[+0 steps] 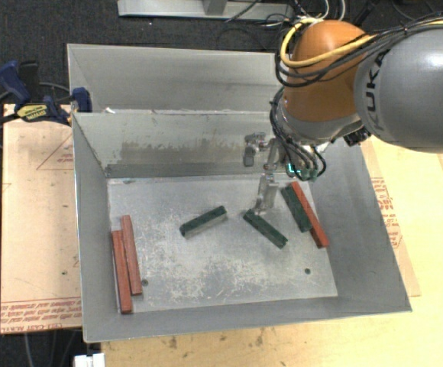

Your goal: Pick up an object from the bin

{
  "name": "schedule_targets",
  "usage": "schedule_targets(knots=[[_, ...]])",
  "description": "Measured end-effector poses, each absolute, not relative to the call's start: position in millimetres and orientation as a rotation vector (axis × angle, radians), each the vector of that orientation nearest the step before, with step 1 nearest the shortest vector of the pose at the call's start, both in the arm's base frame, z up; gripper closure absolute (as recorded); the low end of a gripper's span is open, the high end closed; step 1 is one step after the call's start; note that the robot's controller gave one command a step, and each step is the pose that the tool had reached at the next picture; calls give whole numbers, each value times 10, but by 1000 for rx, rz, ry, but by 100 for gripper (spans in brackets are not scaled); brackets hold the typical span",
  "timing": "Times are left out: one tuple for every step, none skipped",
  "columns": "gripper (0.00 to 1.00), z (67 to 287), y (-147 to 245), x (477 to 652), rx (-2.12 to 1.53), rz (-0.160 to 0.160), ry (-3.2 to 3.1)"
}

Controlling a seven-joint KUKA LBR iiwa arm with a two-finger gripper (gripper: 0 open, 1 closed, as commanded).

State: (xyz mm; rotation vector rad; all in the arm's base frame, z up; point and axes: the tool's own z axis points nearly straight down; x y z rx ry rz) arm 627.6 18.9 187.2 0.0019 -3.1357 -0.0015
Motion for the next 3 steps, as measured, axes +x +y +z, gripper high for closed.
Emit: schedule_targets(knots=[[0, 777, 934, 6114, 9, -5, -3135], [100, 827, 899, 6141, 0, -2, -3143], [100, 2352, 1004, 6165, -20, -5, -3153]])
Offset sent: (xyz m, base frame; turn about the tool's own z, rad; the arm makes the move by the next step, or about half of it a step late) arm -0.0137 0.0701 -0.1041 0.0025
